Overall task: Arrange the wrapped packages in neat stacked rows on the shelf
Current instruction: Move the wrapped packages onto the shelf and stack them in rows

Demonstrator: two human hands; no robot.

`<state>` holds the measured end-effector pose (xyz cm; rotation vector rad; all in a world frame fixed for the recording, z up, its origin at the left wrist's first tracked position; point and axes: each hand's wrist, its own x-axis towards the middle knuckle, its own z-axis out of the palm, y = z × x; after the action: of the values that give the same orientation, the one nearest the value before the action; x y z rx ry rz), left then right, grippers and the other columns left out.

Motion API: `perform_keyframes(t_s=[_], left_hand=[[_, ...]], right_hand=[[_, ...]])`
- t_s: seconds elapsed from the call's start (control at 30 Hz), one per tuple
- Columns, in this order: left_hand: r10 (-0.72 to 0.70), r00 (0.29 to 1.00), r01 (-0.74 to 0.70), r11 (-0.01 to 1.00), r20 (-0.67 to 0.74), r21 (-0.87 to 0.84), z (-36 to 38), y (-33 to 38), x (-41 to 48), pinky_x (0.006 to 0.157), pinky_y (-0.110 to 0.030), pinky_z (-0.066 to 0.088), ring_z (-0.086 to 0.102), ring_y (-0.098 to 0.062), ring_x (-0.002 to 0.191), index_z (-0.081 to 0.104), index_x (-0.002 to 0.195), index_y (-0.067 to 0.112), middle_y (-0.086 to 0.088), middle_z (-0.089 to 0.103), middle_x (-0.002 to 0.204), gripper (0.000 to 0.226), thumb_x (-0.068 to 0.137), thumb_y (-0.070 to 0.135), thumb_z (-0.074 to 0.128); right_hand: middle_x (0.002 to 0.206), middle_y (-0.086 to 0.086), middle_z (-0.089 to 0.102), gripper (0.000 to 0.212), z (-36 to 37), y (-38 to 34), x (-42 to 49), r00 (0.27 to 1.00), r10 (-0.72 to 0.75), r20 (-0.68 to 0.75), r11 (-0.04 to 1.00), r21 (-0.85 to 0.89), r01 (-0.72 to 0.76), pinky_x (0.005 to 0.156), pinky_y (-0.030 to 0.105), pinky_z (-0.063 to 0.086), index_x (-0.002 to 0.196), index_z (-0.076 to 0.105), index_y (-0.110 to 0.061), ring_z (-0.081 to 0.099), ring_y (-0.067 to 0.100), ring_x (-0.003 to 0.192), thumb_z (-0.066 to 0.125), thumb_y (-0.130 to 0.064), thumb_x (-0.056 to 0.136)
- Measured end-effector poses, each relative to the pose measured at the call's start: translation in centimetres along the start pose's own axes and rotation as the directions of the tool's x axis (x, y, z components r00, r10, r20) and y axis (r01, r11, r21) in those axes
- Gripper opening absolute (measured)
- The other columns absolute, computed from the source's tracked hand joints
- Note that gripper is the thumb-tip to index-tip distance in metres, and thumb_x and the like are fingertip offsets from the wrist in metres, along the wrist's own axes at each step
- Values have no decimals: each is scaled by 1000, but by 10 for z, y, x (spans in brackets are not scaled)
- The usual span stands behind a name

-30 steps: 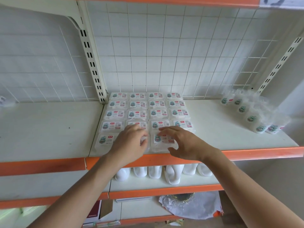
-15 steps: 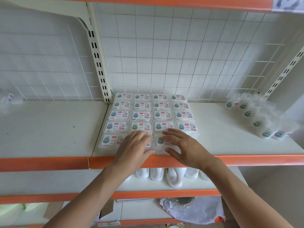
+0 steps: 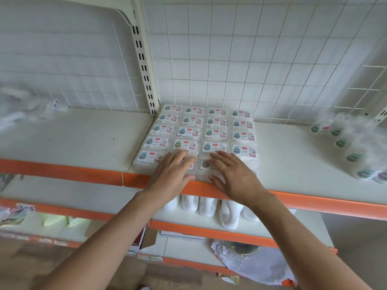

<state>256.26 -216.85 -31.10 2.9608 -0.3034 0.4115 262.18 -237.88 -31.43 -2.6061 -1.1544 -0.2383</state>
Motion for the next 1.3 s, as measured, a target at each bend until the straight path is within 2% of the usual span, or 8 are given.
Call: perform_keyframes(t_s=[0.17,0.27,0.37,0.43,0.53,0.93,1.17,1.3], left_hand=[[18,1000,-18,1000,-14,15,-8,-5,-6,109,-52,37,42,-35,133,56,129,13,-12,51,136,54,83,38,71],[-28,998,29,999,-57,18,-22,-25,-15,111,-53,33,34,-35,139,51,137,15,-13,45,145,57,91,48,53],[-76,993,79,996,-92,31,-44,-64,-31,109,-52,35,35,-35,138,50,138,14,-15,46,143,62,91,53,44],[-146,988,149,988,-55,47,-58,-101,-49,115,-50,25,22,-33,144,40,146,17,-12,35,152,63,94,52,47],[-215,976,218,970,-44,109,-79,-158,-78,116,-47,19,12,-29,147,31,149,20,-9,26,157,65,95,55,42],[-399,917,389,901,10,192,-166,-330,-186,119,-47,12,1,-29,149,17,152,18,-9,13,159,62,101,50,31],[-489,871,473,857,37,204,-177,-402,-215,119,-47,12,1,-29,149,17,152,16,-10,13,160,62,101,50,28],[-488,872,467,854,43,229,-179,-444,-209,119,-47,13,2,-29,148,18,152,14,-10,15,159,62,101,50,28]], right_hand=[[150,5,42,59,-11,-9,3,998,36,54,999,-36,-34,116,43,20,135,51,-18,35,25,140,34,-55,93],[152,5,38,69,-15,-32,17,998,50,31,997,-64,-48,116,45,21,142,44,-20,32,26,142,25,-61,89],[155,4,32,65,-12,-70,43,998,49,36,995,-90,-46,118,45,17,147,36,-22,26,24,145,34,-59,94],[157,3,28,63,-5,-103,65,998,44,33,995,-96,-41,118,45,14,149,32,-22,22,23,146,43,-53,96],[159,1,22,63,10,-160,102,998,59,38,994,-95,-55,120,45,11,151,27,-24,15,20,148,44,-51,96],[160,-2,16,63,74,-362,249,998,-20,58,997,-75,24,120,45,10,153,18,-27,12,17,148,39,-50,99],[160,-2,15,61,114,-424,318,991,-65,115,995,-72,73,120,47,12,153,17,-27,13,17,148,37,-49,99],[161,0,14,62,137,-435,360,990,-14,137,997,-70,24,119,49,15,153,15,-26,15,19,147,36,-49,100]])
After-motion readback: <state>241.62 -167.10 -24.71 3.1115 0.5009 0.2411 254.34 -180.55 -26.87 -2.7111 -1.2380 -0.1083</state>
